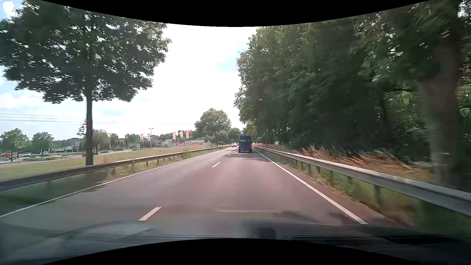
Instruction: Follow the waypoints while adhering to traffic rules and regulations
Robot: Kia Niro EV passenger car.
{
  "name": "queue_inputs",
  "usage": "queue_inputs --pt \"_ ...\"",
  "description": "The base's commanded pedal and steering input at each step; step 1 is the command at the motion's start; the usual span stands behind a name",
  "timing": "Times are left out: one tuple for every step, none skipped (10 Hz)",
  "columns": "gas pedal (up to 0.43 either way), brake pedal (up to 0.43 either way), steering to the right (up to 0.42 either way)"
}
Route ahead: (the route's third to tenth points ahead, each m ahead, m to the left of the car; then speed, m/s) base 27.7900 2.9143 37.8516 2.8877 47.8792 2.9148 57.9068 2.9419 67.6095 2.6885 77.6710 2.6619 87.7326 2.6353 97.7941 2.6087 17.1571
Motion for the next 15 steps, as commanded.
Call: queue_inputs --pt "0.067 0.0 -0.002" --pt "0.079 0.0 -0.002" --pt "0.079 0.0 -0.002" --pt "0.079 0.0 -0.002" --pt "0.079 0.0 -0.002" --pt "0.079 0.0 -0.002" --pt "0.079 0.0 -0.002" --pt "0.079 0.0 -0.003" --pt "0.079 0.0 -0.002" --pt "0.079 0.0 -0.002" --pt "0.079 0.0 -0.002" --pt "0.079 0.0 -0.002" --pt "0.087 0.0 -0.002" --pt "0.087 0.0 -0.002" --pt "0.087 0.0 -0.002"
